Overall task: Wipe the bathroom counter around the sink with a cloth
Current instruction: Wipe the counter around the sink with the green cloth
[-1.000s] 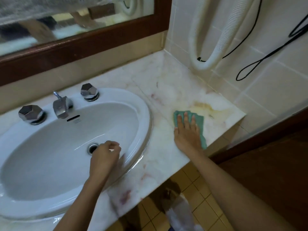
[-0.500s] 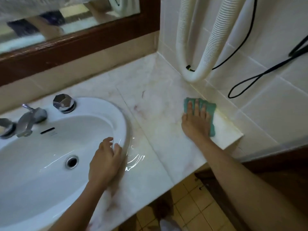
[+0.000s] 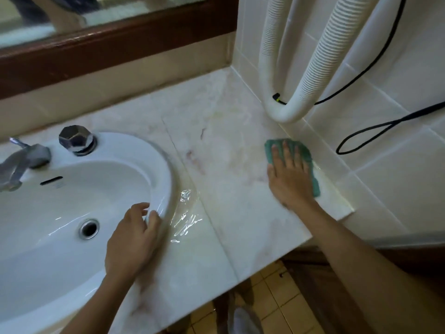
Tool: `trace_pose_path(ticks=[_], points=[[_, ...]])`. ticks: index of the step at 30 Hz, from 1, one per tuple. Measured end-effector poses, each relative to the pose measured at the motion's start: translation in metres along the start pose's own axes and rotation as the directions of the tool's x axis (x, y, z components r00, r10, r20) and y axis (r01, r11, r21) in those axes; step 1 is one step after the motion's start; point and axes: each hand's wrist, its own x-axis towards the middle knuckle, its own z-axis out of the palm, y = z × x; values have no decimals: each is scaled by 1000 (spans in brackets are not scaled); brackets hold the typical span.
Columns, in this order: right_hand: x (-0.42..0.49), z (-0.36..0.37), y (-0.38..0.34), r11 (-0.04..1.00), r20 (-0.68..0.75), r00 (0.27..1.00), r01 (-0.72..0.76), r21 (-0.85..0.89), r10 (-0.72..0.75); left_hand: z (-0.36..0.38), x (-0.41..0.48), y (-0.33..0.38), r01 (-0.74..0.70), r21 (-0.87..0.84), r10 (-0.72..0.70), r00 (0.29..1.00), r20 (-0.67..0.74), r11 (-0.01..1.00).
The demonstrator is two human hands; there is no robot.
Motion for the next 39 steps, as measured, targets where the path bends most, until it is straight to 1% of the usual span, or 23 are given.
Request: trace_pose_path(ticks=[2,4,5,7,8,10,11,12,14,17,20,22,25,28,31,32,33,34,36,37,39], points=[[38,0,-39,999,28,999,16,32,-16,0,1,-1,-1,-1,1,1000,-1,1000],[60,3,-87,994,58,994,85,74,-90,-1,2,-3,-5,-18,6,1000,10,1000],[61,5,-109,987,61,989,132,88,-138,-1,2,-4,-9,-26,10,1000,15,1000],[37,15,-144,956,54,957,282,79,-287,-4,1,-5,-11,-40,12,1000,20,999],[15,20,-153,925,46,925,374,69,-378,-5,1,-6,-7,-50,9,1000,22,999],[-33,24,-145,849,46,849,523,70,-527,-6,2,-6,3,-70,-1,1000,27,998],[-50,25,-131,823,51,822,564,75,-568,-5,2,-6,4,-73,-2,1000,28,997],[-59,25,-113,814,58,812,577,74,-581,-5,3,-7,5,-75,-3,1000,29,997],[-56,21,-77,846,42,845,532,35,-533,-4,4,-7,5,-74,-2,1000,29,997],[-6,14,-54,926,26,926,378,-16,-377,-3,6,-5,-12,-42,13,1000,24,999],[66,11,-74,973,43,973,229,-6,-229,-2,8,-5,-16,-37,18,999,37,999],[97,9,-102,982,57,981,181,45,-184,-3,8,-5,-10,-53,13,998,54,999],[93,11,-144,971,68,970,227,77,-233,-4,8,-5,-10,-72,14,998,58,997],[39,20,-160,923,40,923,381,59,-383,-6,5,-6,7,-103,-1,998,55,995],[-36,25,-131,829,59,827,557,51,-560,-6,4,-5,-7,-102,13,999,52,995],[-54,25,-113,806,73,803,590,51,-592,-7,4,-6,-11,-99,16,999,49,995],[-63,25,-91,799,77,795,600,38,-601,-7,5,-6,-12,-95,16,999,47,995],[-63,23,-70,813,79,809,582,23,-582,-6,5,-7,-15,-93,20,999,48,996],[-45,16,-39,889,72,887,457,1,-456,-5,6,-7,-22,-104,27,998,48,994],[-31,13,-35,925,69,923,381,-8,-379,-5,6,-7,-20,-114,26,999,48,993],[-6,12,-44,969,57,968,246,-16,-245,-6,6,-6,-17,-132,24,998,53,991]])
